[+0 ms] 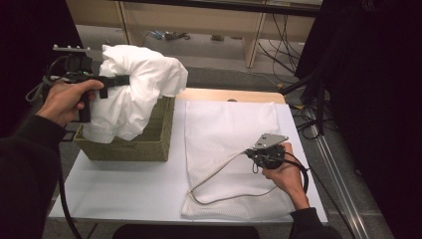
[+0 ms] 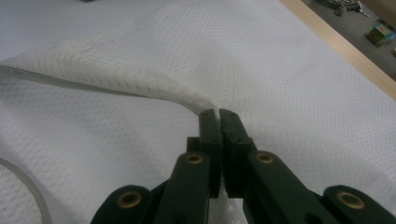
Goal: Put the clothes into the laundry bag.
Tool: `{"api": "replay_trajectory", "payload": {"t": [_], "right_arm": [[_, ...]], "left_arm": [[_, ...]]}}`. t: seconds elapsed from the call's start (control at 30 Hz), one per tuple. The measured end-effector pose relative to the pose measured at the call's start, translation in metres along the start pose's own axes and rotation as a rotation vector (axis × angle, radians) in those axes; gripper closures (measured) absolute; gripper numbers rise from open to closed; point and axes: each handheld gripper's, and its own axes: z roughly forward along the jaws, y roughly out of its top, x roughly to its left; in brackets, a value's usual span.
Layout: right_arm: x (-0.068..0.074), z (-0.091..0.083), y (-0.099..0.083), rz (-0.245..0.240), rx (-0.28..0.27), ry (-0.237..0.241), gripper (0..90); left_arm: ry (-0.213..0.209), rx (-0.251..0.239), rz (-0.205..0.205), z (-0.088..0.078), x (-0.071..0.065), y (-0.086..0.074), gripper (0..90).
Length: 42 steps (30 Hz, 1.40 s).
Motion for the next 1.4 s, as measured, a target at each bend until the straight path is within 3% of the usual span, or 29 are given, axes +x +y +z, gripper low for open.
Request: {"api": "replay_trajectory", "payload": {"t": [0.07,0.1,0.17,0.23,0.27,0.37,0.43,0.47,0.5,0.57,0.6,0.63,0.77,0.83,1.03,1.2,1.3,1.4], "right_arm": [[-0.001,0.001,0.0,0.004,0.0,0.001,89.6],[0.001,0.0,0.0,0.032,0.008,-0.004,89.6],[-0.002,0.001,0.001,0.005,0.007,0.001,89.7],[-0.001,0.001,0.0,0.035,0.018,-0.007,89.6],[-0.004,0.003,0.0,0.008,0.007,-0.01,89.6],[-0.007,0.006,0.0,0.016,0.016,-0.007,89.6],[-0.007,0.007,0.0,0.043,0.017,-0.008,89.7],[-0.01,0.009,0.0,0.013,0.007,-0.007,89.7],[-0.009,0.008,0.0,0.065,0.029,-0.01,89.7],[-0.014,0.011,0.0,0.037,0.021,-0.01,89.7],[-0.014,0.011,0.0,0.078,0.031,-0.02,89.6],[-0.018,0.013,0.0,0.041,0.022,-0.015,89.7],[-0.024,0.013,0.0,0.073,0.025,-0.025,89.7],[-0.028,0.013,0.001,0.06,0.013,-0.032,89.7],[-0.03,0.005,0.005,0.068,-0.005,-0.04,89.7],[-0.026,-0.001,0.012,0.049,-0.02,-0.047,89.7],[-0.023,-0.006,0.018,0.029,-0.035,-0.04,89.7],[-0.018,-0.014,0.025,0.01,-0.05,-0.048,89.7]], "left_arm": [[-0.034,-0.001,0.011,-0.007,-0.013,-0.003,56.4],[-0.048,0.003,0.023,-0.01,-0.018,-0.004,56.4],[-0.085,0.005,0.035,-0.016,-0.032,-0.008,56.4],[-0.12,0.003,0.04,-0.022,-0.044,-0.014,56.4],[-0.134,0.004,0.046,-0.024,-0.051,-0.017,56.4],[-0.158,0.017,0.075,-0.026,-0.07,-0.031,56.3],[-0.182,0.028,0.086,-0.027,-0.082,-0.042,56.4],[-0.206,0.028,0.086,-0.027,-0.088,-0.049,56.4],[-0.217,0.03,0.088,-0.027,-0.091,-0.054,56.3],[-0.246,0.042,0.085,-0.027,-0.1,-0.067,56.3],[-0.266,0.053,0.089,-0.027,-0.105,-0.074,56.3],[-0.292,0.064,0.09,-0.027,-0.11,-0.082,56.3],[-0.344,0.099,0.108,-0.024,-0.125,-0.108,56.3],[-0.378,0.121,0.108,-0.022,-0.133,-0.121,56.3],[-0.452,0.179,0.097,-0.004,-0.153,-0.154,56.2],[-0.509,0.231,0.108,0.025,-0.169,-0.169,56.0],[-0.516,0.239,0.089,0.044,-0.174,-0.174,55.9],[-0.473,0.228,0.082,0.062,-0.175,-0.176,55.8]]}}
